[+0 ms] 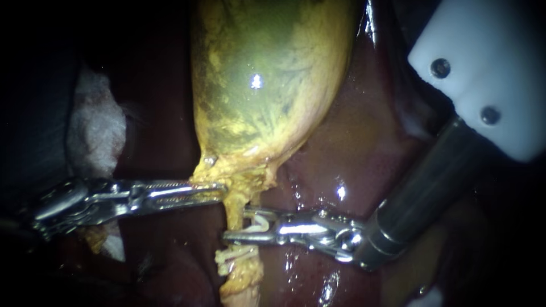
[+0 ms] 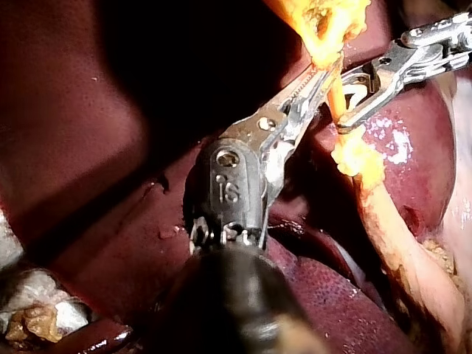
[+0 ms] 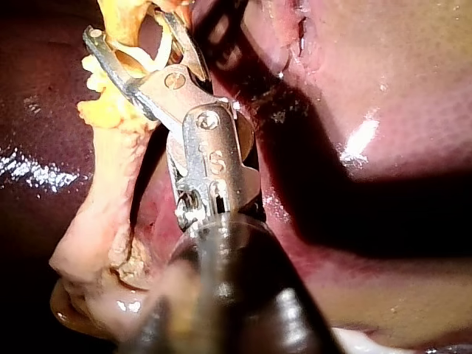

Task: Clipping third clip left tube

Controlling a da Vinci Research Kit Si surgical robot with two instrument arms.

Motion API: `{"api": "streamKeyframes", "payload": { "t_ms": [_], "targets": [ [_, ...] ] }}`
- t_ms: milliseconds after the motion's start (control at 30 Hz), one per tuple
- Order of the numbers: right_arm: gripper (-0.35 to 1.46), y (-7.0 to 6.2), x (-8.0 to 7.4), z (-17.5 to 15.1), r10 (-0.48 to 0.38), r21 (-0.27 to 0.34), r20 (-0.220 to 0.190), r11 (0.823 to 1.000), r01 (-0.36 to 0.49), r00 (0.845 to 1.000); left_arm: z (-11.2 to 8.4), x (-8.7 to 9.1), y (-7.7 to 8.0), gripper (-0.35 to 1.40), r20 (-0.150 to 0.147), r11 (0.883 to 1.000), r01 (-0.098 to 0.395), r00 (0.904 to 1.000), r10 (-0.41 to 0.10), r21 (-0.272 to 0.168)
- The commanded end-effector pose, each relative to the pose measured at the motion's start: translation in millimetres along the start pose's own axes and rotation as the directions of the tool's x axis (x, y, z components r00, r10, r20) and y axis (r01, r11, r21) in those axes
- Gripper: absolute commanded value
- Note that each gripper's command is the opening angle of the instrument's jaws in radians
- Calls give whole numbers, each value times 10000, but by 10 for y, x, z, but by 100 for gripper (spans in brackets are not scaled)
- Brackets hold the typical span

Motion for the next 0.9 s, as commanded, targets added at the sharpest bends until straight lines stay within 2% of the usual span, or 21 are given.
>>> {"api": "streamKeyframes", "payload": {
  "t_ms": [33, 400, 733, 900],
  "targets": [
    [57, -1, 0, 2, -4, -9, 1, 10000, 4, 10000, 1, -1, 0, -35, -3, 10000, 1, 10000, -1, 20],
    [58, -6, 4, 9, -12, 86, -26, 10000, 12, 10000, 5, -3, 0, -35, 14, 10000, -18, 10000, 18, -48],
    [57, -9, 22, -2, 439, 235, -174, 9988, -435, 9989, 5, -4, 1, -35, 21, 10000, -23, 10000, 23, -74],
    [56, -10, 22, -3, 443, 244, -170, 9987, -439, 9989, 6, -4, 2, -35, 20, 10000, -22, 10000, 22, -72]
  ]
}}
